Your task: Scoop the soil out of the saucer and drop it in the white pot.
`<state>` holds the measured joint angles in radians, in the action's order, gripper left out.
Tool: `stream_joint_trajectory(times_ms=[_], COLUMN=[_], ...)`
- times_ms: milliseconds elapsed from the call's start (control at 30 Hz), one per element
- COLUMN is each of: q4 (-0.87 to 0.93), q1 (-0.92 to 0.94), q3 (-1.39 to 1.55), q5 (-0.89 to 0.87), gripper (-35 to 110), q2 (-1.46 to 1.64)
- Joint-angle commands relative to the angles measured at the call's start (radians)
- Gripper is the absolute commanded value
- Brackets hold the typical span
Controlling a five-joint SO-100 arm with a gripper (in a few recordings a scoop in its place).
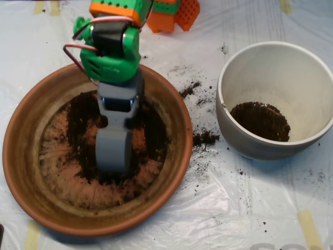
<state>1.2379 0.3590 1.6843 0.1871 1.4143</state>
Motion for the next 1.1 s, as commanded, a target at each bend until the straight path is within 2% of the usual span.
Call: stream_joint_trajectory(times_ms=[0, 100, 267, 433, 567, 767, 967, 1067], q4=[0.058, 0.138, 0.175, 0.186, 0.163, 0.052, -0.207, -0.235], q1=[0.028, 0.035, 0.064, 0.078, 0.095, 0.143, 0.156, 0.138], q3=[-0.155, -0.272, -0.368, -0.371, -0.334, -0.189, 0.155, 0.219], q5=[0.025, 0.044, 0.08, 0.127, 0.146, 0.169, 0.196, 0.201], gripper=[58, 57, 56, 44, 39, 35, 32, 31], q2=[-0.057, -0.181, -0.268, -0.308, -0.296, -0.193, 0.06, 0.089])
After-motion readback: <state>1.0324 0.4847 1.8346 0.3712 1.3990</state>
